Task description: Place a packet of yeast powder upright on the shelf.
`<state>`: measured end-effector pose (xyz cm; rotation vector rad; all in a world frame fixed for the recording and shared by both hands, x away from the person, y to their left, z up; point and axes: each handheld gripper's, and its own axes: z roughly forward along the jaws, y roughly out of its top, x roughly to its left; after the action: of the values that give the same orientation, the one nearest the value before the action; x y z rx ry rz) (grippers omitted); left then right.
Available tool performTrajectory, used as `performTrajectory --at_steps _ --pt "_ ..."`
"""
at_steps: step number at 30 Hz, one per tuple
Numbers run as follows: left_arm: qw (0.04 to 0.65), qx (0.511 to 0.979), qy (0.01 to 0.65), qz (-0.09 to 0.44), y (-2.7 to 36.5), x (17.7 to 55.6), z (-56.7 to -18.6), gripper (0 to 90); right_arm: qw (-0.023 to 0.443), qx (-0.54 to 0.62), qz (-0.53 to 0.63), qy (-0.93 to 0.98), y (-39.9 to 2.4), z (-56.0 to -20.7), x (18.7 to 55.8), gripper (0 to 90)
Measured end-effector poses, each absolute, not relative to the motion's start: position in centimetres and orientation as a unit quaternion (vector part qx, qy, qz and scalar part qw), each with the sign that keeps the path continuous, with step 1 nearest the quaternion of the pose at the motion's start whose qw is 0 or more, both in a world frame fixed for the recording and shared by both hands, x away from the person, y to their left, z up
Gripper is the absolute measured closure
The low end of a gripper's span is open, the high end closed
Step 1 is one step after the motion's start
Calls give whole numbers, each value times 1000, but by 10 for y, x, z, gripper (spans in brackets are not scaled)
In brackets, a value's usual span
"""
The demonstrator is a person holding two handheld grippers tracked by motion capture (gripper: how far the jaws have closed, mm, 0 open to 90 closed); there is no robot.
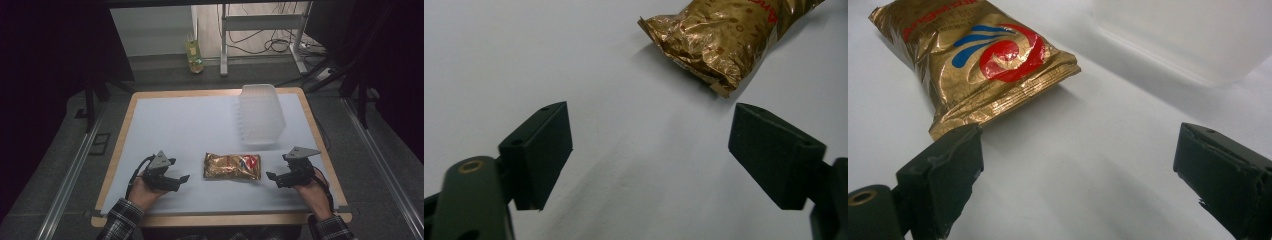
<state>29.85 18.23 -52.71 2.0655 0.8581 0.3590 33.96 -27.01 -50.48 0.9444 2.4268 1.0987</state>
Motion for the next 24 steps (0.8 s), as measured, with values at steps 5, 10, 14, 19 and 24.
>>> performTrajectory --at_steps 5,10,14,19,24 --pt "429 824 340 143 182 298 -525 284 156 329 386 848 -270 -505 340 62" --pt "433 826 332 144 180 297 -523 390 155 329 387 847 -269 -506 341 61" --pt "433 828 325 150 178 297 -522 454 154 328 386 848 -269 -507 341 61" --pt "433 830 315 156 175 297 -519 548 153 327 385 849 -268 -508 342 62" --pt "435 833 310 146 170 298 -518 692 152 326 379 853 -267 -509 342 61"
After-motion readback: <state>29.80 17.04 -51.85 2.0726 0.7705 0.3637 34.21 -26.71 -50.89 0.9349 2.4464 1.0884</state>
